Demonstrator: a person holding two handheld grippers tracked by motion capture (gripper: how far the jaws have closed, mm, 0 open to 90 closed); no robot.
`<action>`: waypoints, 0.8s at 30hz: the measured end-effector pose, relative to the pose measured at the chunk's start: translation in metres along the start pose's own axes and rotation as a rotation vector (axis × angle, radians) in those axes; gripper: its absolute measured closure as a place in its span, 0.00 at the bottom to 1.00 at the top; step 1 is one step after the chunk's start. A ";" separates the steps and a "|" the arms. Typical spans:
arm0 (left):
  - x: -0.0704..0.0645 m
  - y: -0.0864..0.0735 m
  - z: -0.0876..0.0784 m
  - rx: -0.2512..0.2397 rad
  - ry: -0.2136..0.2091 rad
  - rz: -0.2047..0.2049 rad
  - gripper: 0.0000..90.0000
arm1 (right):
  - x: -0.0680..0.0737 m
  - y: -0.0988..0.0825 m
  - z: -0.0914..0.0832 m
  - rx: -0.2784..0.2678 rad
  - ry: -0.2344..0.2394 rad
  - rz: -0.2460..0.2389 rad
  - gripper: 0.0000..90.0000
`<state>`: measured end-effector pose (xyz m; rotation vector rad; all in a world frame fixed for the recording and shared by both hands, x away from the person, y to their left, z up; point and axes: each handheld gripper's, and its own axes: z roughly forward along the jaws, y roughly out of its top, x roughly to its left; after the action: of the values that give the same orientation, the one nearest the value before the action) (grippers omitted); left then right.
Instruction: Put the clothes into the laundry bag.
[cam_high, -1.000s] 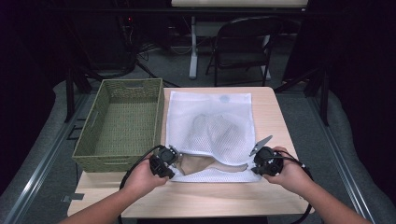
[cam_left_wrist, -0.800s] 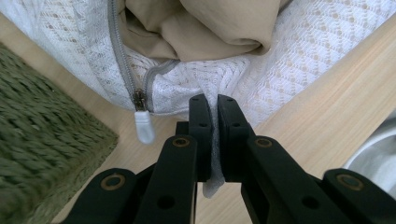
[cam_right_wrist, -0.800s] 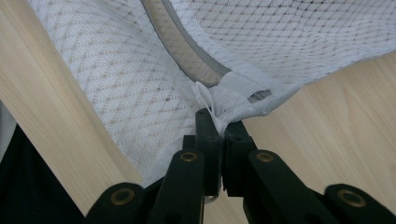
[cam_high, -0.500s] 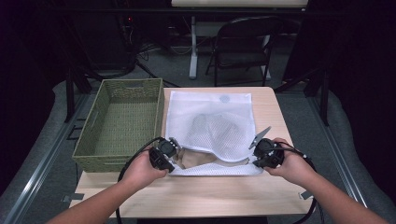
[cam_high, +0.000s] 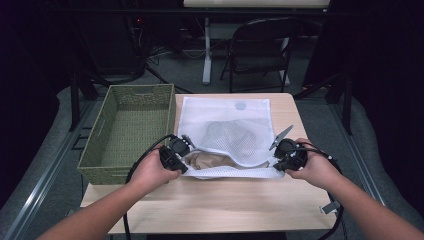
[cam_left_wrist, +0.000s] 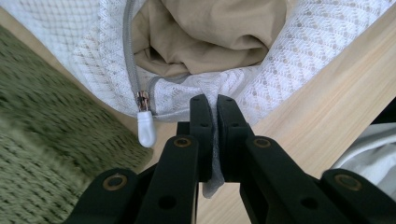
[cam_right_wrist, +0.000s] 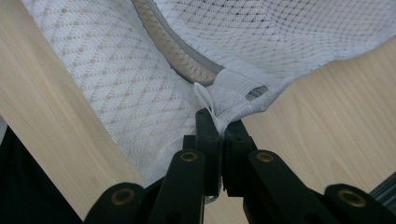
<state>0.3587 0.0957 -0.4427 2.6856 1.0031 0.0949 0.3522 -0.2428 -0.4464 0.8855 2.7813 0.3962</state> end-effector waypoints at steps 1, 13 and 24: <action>0.000 0.001 -0.003 -0.006 0.003 -0.001 0.96 | 0.000 0.000 -0.001 -0.009 -0.009 0.008 0.97; 0.008 0.020 -0.026 0.014 0.018 0.012 0.96 | -0.010 0.014 -0.014 0.006 -0.028 -0.019 0.97; 0.022 0.034 -0.034 0.062 -0.017 -0.010 0.96 | -0.021 0.029 -0.025 0.014 -0.033 -0.010 0.97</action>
<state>0.3923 0.0933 -0.4010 2.7323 1.0305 0.0401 0.3781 -0.2375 -0.4114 0.8726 2.7608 0.3580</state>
